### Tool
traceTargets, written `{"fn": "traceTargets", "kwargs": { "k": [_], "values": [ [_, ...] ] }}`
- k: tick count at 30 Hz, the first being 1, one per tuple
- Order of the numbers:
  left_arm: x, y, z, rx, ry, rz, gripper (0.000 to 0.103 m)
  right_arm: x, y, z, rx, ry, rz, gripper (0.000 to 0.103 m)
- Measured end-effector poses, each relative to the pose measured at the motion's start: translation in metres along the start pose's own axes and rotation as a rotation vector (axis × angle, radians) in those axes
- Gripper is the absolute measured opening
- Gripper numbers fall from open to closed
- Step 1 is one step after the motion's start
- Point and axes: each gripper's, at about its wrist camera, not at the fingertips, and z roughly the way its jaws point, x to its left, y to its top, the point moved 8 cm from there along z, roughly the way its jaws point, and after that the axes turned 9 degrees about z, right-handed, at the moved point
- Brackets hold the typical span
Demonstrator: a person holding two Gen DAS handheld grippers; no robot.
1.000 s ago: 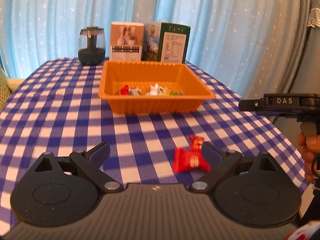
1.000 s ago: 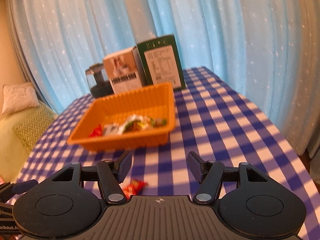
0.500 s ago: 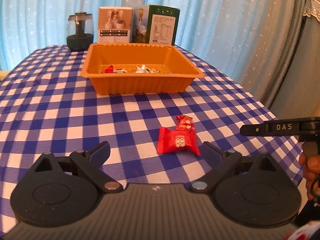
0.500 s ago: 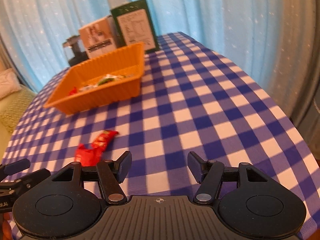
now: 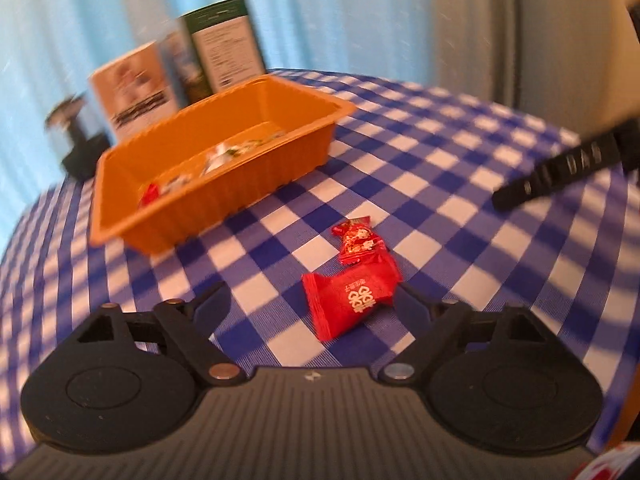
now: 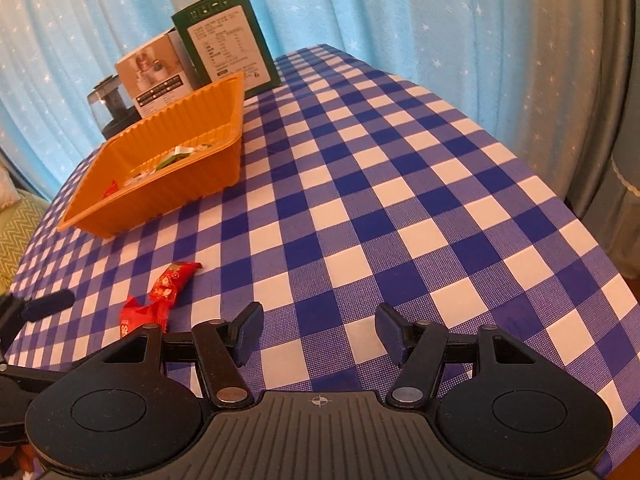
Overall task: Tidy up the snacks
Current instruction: 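Grasp the large red packet with the left tool while the right tool approaches the small red candy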
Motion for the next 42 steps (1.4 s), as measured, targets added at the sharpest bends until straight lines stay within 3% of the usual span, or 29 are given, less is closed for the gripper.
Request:
{"fn": "traceTargets", "kwargs": {
  "k": [7, 12, 13, 20, 27, 35, 42],
  "values": [
    [-0.013, 0.011, 0.019, -0.014, -0.119, 0.21, 0.071, 0.004, 0.001, 0.003, 0.005, 0.008, 0.012, 0.062],
    [-0.018, 0.013, 0.031, 0.012, -0.195, 0.248, 0.045, 0.006, 0.0, 0.006, 0.008, 0.004, 0.014, 0.062],
    [-0.018, 0.013, 0.033, 0.021, -0.199, 0.241, 0.044, 0.006, 0.0, 0.006, 0.008, 0.002, 0.015, 0.062],
    [-0.015, 0.007, 0.027, 0.061, -0.199, 0.108, 0.027, 0.012, -0.002, 0.008, 0.01, 0.014, 0.004, 0.062],
    [0.002, -0.012, 0.003, 0.104, -0.127, -0.107, 0.025, 0.03, -0.008, 0.008, 0.011, 0.056, -0.047, 0.062],
    [0.041, -0.03, -0.017, 0.093, -0.036, -0.326, 0.025, 0.057, -0.018, 0.014, 0.022, 0.106, -0.115, 0.062],
    [0.063, -0.036, -0.023, 0.081, 0.001, -0.413, 0.025, 0.088, -0.027, 0.025, 0.005, 0.135, -0.232, 0.062]
  ]
}}
